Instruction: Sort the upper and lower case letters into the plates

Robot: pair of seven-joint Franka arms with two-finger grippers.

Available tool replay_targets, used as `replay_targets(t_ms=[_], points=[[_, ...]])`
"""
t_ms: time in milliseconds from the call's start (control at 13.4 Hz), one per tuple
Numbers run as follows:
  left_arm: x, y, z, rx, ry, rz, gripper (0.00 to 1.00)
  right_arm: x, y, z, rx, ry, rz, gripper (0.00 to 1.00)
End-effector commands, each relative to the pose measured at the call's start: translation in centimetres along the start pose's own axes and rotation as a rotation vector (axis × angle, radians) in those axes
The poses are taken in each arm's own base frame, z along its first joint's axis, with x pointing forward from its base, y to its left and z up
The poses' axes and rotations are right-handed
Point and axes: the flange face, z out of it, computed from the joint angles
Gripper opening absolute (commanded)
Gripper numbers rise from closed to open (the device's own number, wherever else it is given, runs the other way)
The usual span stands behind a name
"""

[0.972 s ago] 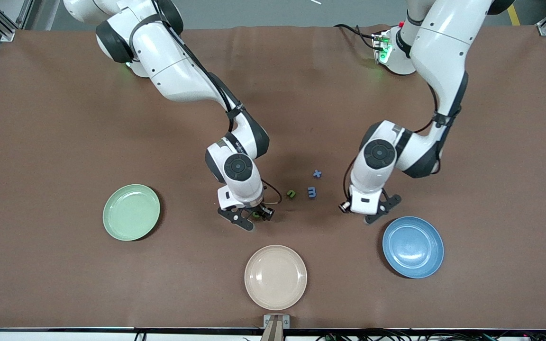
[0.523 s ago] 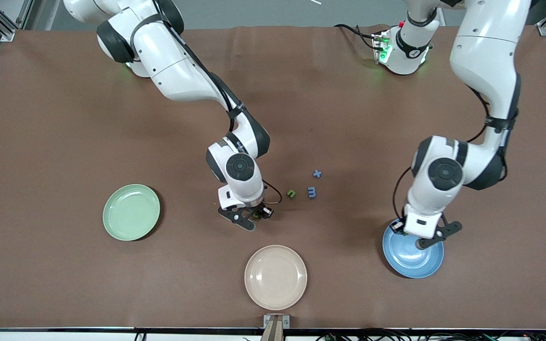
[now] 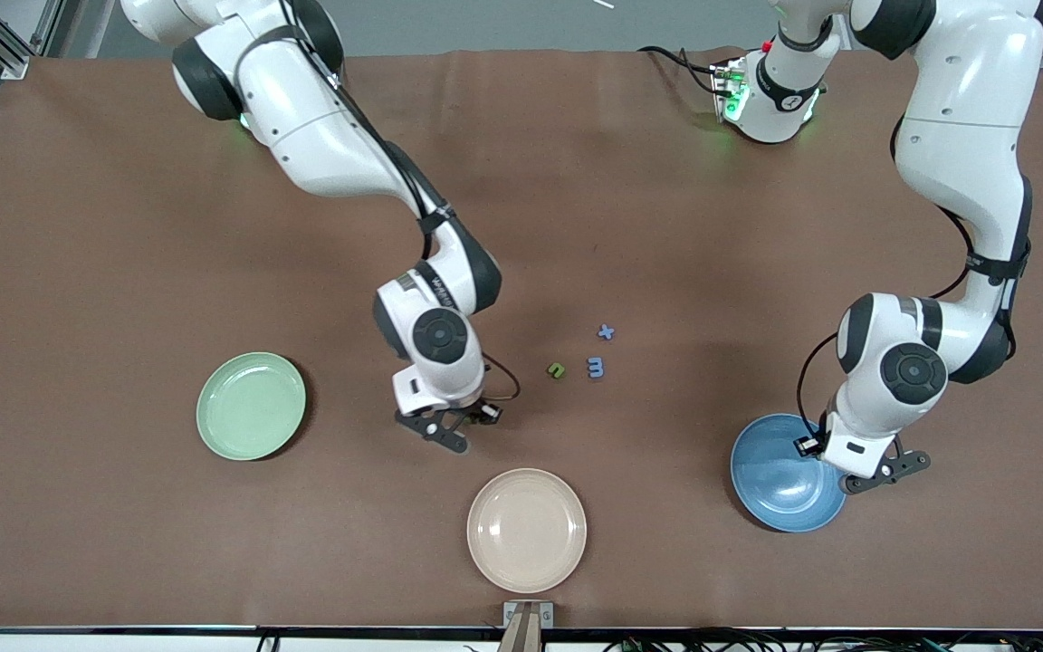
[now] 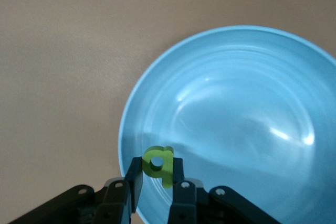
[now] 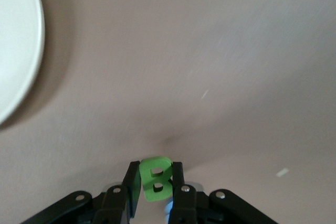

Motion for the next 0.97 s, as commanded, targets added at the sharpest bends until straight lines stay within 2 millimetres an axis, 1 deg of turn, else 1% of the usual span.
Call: replay_targets(t_ms=[0,75,224,299,374,449,523,598,673,748,822,897], points=[[1.1,0.4,-0.7,-0.010,0.020,0.005,0.88,4.2,6.3,-4.0,-0.029,-0.063,-0.103,0.00],[1.1,0.7,-1.2,-0.015,0.026,0.004,0.99,5.4,9.3,-4.5,-0.038,-0.079,-0.140,0.00],[0.7,2.1,-2.3,-0.036,0.029,-0.018,0.99,7.3,16.2,-4.7,-0.042,-0.101,-0.222,0.00],[0.0,3.4,-3.0,-0.053,0.015,-0.035,0.99,8.1,19.8,-4.5,-0.033,-0.100,-0.262,0.00],[-0.8,5.0,-4.1,-0.068,0.002,-0.047,0.99,8.6,23.3,-3.8,-0.027,-0.100,-0.307,0.00],[-1.5,6.0,-4.9,-0.070,-0.022,-0.060,0.99,9.0,26.2,-3.0,-0.025,-0.105,-0.335,0.00],[-2.2,7.4,-6.0,-0.080,-0.035,-0.051,0.99,8.7,28.0,-2.2,-0.024,-0.107,-0.354,0.00],[-3.2,8.7,-6.8,-0.084,-0.056,-0.033,0.99,8.3,29.3,-1.2,-0.021,-0.100,-0.360,0.00],[-4.0,9.8,-7.5,-0.086,-0.075,-0.015,0.99,8.0,30.3,-0.2,-0.020,-0.096,-0.366,0.00],[-5.0,10.9,-7.7,-0.091,-0.102,0.004,0.99,7.6,31.1,0.9,-0.017,-0.085,-0.365,0.01],[-6.5,12.5,-7.9,-0.097,-0.129,0.012,0.99,7.2,31.4,1.7,-0.014,-0.075,-0.363,0.02],[-8.2,14.3,-7.8,-0.102,-0.151,0.004,0.99,7.1,31.7,2.1,-0.015,-0.076,-0.362,0.21]])
